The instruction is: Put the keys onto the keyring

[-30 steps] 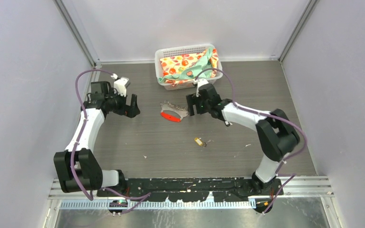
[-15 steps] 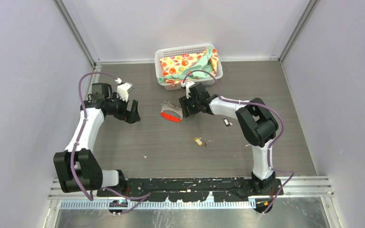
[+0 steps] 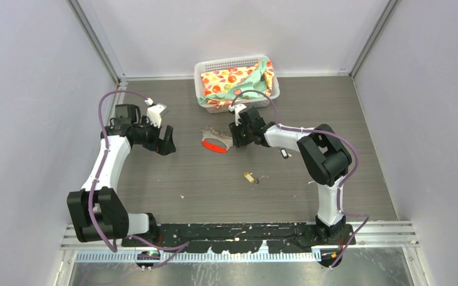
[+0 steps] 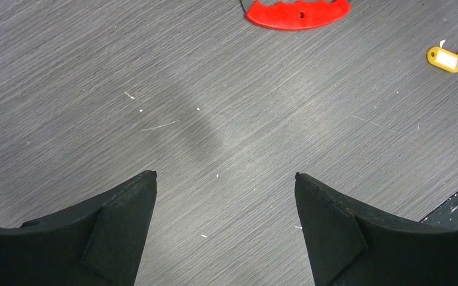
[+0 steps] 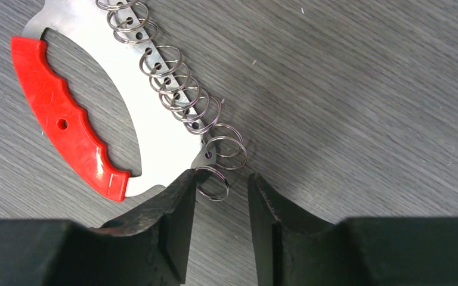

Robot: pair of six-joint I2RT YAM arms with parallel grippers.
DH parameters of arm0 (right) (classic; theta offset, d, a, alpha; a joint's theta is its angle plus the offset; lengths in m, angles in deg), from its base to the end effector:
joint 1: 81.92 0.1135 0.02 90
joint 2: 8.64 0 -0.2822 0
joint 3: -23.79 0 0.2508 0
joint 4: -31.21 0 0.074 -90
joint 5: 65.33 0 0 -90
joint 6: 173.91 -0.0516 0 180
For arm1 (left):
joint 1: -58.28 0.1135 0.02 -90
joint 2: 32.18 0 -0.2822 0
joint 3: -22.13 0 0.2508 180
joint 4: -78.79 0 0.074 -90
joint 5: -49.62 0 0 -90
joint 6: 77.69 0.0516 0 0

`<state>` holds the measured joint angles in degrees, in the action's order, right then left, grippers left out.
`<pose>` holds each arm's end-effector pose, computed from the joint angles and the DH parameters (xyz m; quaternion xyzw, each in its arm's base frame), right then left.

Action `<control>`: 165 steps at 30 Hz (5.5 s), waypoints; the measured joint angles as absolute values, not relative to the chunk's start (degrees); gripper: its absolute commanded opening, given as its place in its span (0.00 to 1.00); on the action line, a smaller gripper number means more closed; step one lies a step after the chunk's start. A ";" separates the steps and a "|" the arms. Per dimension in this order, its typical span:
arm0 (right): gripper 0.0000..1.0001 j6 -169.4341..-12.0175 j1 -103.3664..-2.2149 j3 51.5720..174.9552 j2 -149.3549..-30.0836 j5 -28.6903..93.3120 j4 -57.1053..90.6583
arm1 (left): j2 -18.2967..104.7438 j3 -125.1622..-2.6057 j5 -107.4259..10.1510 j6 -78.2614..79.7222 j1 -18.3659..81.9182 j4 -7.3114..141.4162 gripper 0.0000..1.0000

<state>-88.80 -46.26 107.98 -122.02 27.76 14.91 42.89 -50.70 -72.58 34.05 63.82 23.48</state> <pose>0.3550 0.2581 0.1607 -0.2553 0.8893 0.1546 0.3465 0.2625 -0.0022 0.2771 0.2067 0.9024 -0.1955 0.3237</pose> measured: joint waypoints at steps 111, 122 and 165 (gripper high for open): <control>0.01 -95.72 -20.23 107.60 -84.93 59.83 18.96 | 8.29 -55.40 -118.22 36.76 54.16 9.40 0.25; 0.01 -94.81 -19.77 108.46 -85.96 59.91 17.86 | 8.26 -55.40 -118.55 36.78 54.13 9.38 0.10; 0.26 -82.92 -13.98 115.47 -86.20 48.70 4.44 | 6.47 -51.55 -116.58 22.46 53.89 17.99 0.00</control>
